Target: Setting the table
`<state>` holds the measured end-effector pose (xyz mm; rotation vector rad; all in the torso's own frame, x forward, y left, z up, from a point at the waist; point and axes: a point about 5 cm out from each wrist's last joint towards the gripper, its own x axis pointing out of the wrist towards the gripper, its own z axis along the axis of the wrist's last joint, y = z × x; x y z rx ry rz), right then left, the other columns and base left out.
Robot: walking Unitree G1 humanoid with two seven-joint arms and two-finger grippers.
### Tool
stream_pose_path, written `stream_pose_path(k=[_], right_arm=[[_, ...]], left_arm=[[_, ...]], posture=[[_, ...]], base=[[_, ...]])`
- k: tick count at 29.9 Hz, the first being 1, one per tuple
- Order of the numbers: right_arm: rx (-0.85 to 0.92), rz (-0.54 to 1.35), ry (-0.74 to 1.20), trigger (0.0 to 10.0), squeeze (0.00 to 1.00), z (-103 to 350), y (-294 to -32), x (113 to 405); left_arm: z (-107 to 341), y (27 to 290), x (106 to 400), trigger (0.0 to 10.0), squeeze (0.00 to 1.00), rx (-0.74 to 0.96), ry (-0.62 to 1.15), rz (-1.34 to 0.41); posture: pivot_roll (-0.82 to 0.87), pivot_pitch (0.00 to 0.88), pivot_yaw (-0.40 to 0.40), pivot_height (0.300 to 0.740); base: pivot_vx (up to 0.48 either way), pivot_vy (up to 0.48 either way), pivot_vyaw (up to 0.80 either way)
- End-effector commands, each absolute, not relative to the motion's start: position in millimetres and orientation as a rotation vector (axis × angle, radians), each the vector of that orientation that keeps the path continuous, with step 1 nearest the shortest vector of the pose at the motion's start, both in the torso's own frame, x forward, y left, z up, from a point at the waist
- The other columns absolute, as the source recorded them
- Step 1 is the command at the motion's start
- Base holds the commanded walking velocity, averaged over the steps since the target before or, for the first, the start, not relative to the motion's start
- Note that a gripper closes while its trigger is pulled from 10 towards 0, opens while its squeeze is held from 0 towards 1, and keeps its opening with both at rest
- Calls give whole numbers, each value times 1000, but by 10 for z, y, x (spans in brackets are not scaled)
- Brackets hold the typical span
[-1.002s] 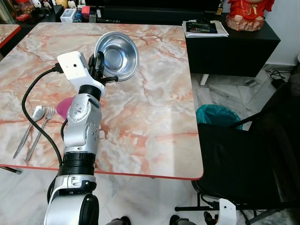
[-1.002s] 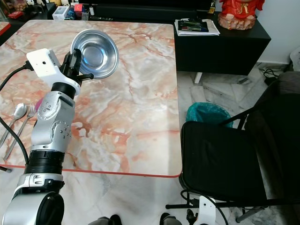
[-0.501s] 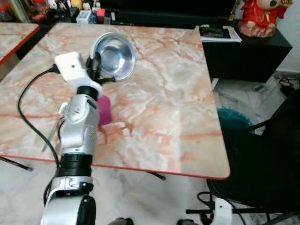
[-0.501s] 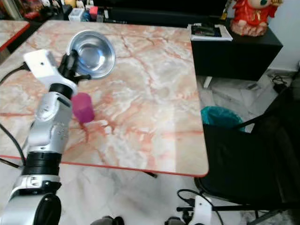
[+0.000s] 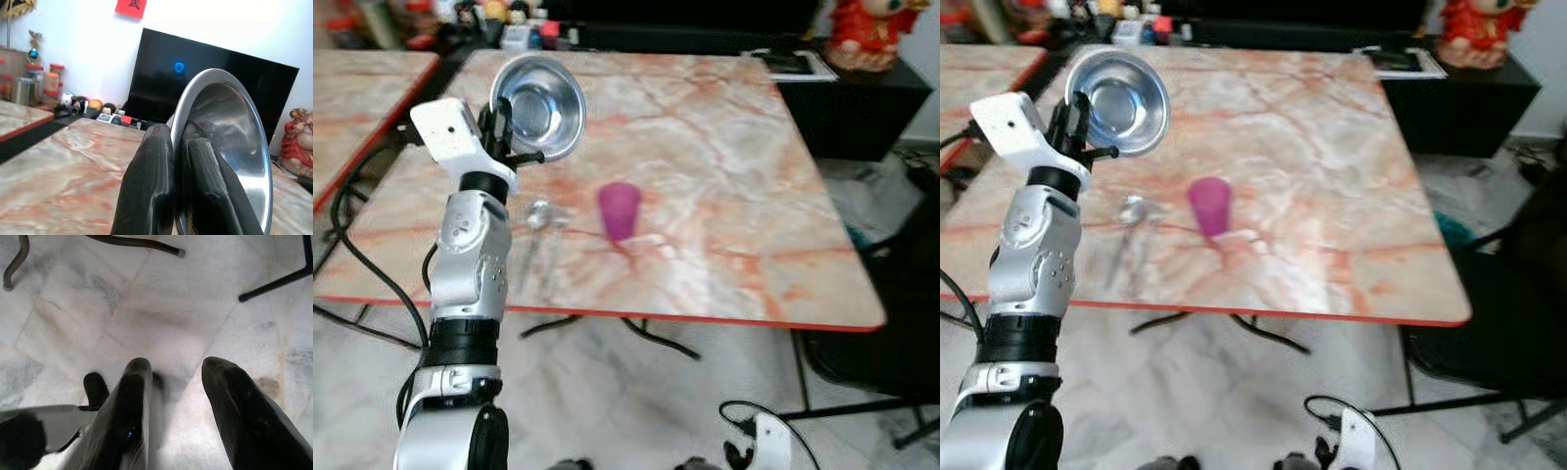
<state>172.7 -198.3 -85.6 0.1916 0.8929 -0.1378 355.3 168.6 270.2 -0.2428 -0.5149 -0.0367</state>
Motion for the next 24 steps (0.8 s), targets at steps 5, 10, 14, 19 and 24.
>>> stream_pose_path(k=[5, 10, 14, 19, 24], right_arm=[[197, -159, 926, 10000, 0, -897, -2050, 1611], [199, -155, 928, 10000, 0, -902, -2029, 1610], [196, -151, 931, 10000, 0, -904, -2021, 1609], [198, -147, 928, 10000, 0, -896, -1975, 1649], [200, -146, 926, 10000, 0, -893, -1952, 1664]], left_arm=[[2832, 1652, 3519, 10000, 0, -225, -563, -54], [2856, 1855, 3467, 10000, 0, -194, -576, 4], [2852, 1942, 3442, 10000, 0, -183, -577, 29], [2850, 2021, 3415, 10000, 0, -166, -574, 55], [2832, 2079, 3402, 10000, 0, -168, -567, 77]], posture=[[-35, 127, -5, 740], [-35, 123, -3, 740], [-29, 121, -5, 740], [-26, 131, -6, 740], [-25, 139, -7, 740]], base=[[0, 480, 0], [0, 480, 0], [0, 480, 0], [0, 480, 0], [0, 480, 0]])
